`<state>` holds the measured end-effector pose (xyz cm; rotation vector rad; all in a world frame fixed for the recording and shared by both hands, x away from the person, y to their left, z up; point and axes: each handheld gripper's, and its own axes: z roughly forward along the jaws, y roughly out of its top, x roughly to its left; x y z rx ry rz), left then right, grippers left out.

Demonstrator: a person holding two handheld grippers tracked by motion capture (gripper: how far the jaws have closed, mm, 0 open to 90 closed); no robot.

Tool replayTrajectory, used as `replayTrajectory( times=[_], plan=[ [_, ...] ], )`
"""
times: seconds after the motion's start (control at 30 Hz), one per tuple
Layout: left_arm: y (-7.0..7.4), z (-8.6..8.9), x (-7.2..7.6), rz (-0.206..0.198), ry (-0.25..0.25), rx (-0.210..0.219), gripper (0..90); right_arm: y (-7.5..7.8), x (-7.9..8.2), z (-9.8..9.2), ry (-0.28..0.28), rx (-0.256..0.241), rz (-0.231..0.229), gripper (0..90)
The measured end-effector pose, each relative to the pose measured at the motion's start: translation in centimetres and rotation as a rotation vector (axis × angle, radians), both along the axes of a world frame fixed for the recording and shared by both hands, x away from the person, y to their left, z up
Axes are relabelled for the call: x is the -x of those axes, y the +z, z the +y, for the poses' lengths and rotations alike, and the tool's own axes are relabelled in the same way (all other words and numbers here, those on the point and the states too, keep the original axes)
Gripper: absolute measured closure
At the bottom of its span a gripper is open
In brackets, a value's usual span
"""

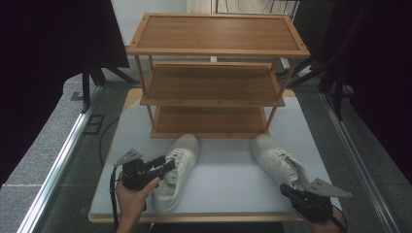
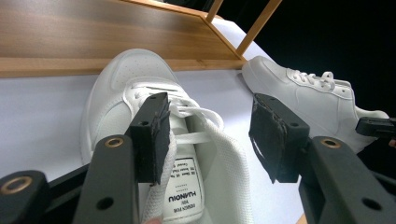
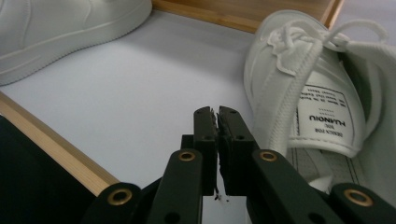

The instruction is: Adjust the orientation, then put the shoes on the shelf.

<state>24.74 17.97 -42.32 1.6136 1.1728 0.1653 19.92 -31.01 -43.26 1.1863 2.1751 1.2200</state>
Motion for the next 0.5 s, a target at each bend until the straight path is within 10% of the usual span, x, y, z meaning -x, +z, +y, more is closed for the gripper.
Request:
replayTrajectory(
  times=[0.5],
  plan=[
    [0.6,0.7,0.5,-0.04,0.011,-0.047,45.4,1.1,-0.6,-0.6,-0.026,-0.092,-0.116,54.0]
  ],
)
